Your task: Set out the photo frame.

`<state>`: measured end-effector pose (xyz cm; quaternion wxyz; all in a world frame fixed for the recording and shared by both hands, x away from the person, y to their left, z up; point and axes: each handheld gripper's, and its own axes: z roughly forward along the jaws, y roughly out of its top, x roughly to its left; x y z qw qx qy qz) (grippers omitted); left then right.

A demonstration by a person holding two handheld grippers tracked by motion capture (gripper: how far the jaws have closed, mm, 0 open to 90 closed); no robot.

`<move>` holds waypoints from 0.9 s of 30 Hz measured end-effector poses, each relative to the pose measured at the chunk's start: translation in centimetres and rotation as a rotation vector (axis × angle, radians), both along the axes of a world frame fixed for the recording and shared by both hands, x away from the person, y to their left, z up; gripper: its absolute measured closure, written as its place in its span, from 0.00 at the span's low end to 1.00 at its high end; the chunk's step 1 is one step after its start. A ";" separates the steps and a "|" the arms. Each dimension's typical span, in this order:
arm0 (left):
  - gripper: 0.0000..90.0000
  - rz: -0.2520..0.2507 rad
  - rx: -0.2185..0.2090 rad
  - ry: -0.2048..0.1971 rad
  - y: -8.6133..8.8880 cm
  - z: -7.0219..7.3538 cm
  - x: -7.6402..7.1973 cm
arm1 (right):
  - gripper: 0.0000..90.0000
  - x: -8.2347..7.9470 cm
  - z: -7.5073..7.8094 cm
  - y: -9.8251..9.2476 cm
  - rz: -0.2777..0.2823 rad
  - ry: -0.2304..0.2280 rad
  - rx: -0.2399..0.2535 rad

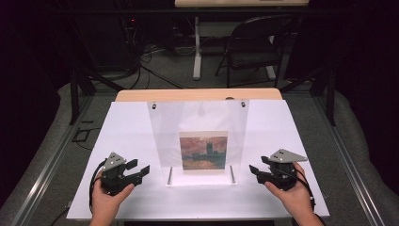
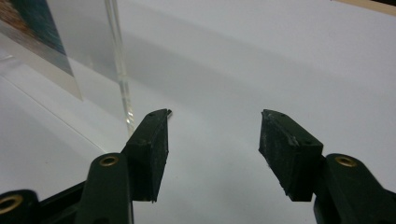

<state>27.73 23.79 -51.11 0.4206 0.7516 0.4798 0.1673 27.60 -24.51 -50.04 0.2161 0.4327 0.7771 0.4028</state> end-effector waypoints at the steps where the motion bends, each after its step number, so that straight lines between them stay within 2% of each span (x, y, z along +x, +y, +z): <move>1: 0.46 0.005 0.011 0.003 0.1 -0.2 0.0 | 0.47 0.0 -0.2 -0.1 -0.007 -0.001 -0.006; 3: 0.46 0.022 0.024 0.004 0.3 -0.6 0.0 | 0.47 0.1 -0.6 -0.2 -0.020 -0.012 -0.011; 7: 0.46 0.048 0.014 0.019 0.8 -1.1 0.1 | 0.47 -0.1 -1.1 -0.6 -0.044 -0.021 -0.028; 11: 0.46 0.073 0.009 0.025 1.2 -1.7 0.2 | 0.47 -0.1 -1.8 -0.8 -0.061 -0.039 -0.019; 14: 0.46 0.088 0.009 0.027 1.6 -2.1 0.2 | 0.46 -0.2 -2.5 -0.9 -0.074 -0.054 -0.044; 20: 0.45 0.125 0.021 0.021 2.1 -2.5 0.1 | 0.46 -0.3 -3.6 -0.6 -0.067 -0.047 -0.050; 27: 0.45 0.132 0.033 0.024 2.3 -3.1 0.3 | 0.45 0.1 -4.1 -0.9 -0.074 -0.024 -0.008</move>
